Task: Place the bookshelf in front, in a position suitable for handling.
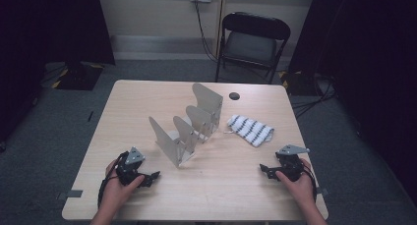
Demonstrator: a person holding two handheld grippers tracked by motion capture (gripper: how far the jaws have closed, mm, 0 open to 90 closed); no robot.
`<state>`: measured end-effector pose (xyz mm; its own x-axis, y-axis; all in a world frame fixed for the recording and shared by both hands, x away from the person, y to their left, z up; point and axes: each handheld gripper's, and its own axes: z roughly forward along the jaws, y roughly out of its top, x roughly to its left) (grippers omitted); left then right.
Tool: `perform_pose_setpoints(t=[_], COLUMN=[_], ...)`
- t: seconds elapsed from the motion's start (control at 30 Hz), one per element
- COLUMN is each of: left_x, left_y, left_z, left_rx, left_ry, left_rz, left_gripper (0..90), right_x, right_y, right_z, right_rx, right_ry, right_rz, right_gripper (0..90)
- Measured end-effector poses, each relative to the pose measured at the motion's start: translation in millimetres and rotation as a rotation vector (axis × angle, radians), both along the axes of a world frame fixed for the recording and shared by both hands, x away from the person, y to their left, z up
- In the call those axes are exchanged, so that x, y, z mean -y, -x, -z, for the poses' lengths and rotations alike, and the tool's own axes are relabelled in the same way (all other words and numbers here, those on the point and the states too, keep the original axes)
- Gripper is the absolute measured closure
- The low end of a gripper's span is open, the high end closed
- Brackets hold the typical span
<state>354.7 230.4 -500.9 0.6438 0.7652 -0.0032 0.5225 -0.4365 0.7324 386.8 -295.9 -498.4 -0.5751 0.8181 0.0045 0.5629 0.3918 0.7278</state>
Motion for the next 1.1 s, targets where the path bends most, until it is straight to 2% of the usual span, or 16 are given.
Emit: perform_pose_setpoints(t=[0.1, 0.2, 0.37, 0.4, 0.43, 0.57, 0.67, 0.7, 0.73, 0.77, 0.8, 0.83, 0.9, 1.0, 1.07, 1.1], left_x=[0.0, 0.0, -0.1, -0.1, -0.1, -0.4, -0.5, -0.5, -0.4, -0.5, -0.5, -0.5, -0.7, -0.6, -0.7, -0.7], left_y=[0.0, -0.1, -0.2, -0.2, -0.2, 0.1, 0.2, 0.2, 0.2, 0.1, 0.1, 0.1, 0.1, 0.1, 0.1, 0.1], left_z=[0.0, 0.0, 0.0, 0.0, 0.0, -0.3, -0.3, -0.3, -0.2, -0.2, -0.2, -0.2, -0.4, -0.3, -0.3, -0.3], left_rx=[0.0, 0.0, -0.002, -0.002, -0.002, -0.002, 0.001, 0.001, -0.002, -0.002, -0.002, -0.002, 0.0, -0.002, 0.0, 0.0], left_ry=[0.0, 0.0, 0.002, 0.002, 0.003, -0.005, -0.007, -0.007, -0.003, -0.003, -0.003, -0.003, -0.006, -0.003, -0.006, -0.006], left_rz=[0.0, 0.0, 0.002, 0.002, 0.002, 0.003, 0.001, 0.001, 0.002, 0.003, 0.003, 0.003, 0.002, 0.003, 0.003, 0.003], left_gripper=[9.1, 9.1, 9.1, 9.1, 9.1, 9.1, 9.1, 9.1, 9.0, 9.1, 9.1, 9.1, 9.1, 9.1, 9.2, 9.2], right_x=[-5.6, -8.9, -13.9, -13.9, -14.9, -20.4, -27.9, -27.9, -30.7, -31.5, -31.5, -30.7, -30.1, -31.6, -34.3, -34.3], right_y=[-6.0, -11.1, -42.6, -42.6, -56.6, -82.0, -96.8, -96.8, -104.3, -107.2, -107.2, -110.6, -110.1, -107.7, -105.8, -105.8], right_z=[-2.7, -6.9, -26.2, -26.2, -34.0, -42.3, -39.3, -39.3, -32.3, -27.6, -27.6, -18.4, -13.6, -13.1, -14.8, -14.8], right_rx=[-0.007, 0.004, 0.04, 0.04, 0.052, 0.06, 0.044, 0.044, 0.026, 0.012, 0.012, -0.014, -0.013, -0.006, -0.021, -0.021], right_ry=[0.008, -0.011, -0.005, -0.005, 0.0, 0.027, 0.056, 0.056, 0.1, 0.12, 0.12, 0.108, 0.077, 0.072, 0.066, 0.066], right_rz=[0.023, 0.023, 0.038, 0.038, 0.037, 0.017, 0.008, 0.008, 0.006, 0.006, 0.006, 0.011, 0.022, 0.025, 0.044, 0.044], right_gripper=[14.0, 14.6, 16.9, 16.9, 20.5, 25.9, 28.1, 28.1, 30.1, 30.2, 30.2, 33.5, 36.7, 50.2, 63.9, 63.9])
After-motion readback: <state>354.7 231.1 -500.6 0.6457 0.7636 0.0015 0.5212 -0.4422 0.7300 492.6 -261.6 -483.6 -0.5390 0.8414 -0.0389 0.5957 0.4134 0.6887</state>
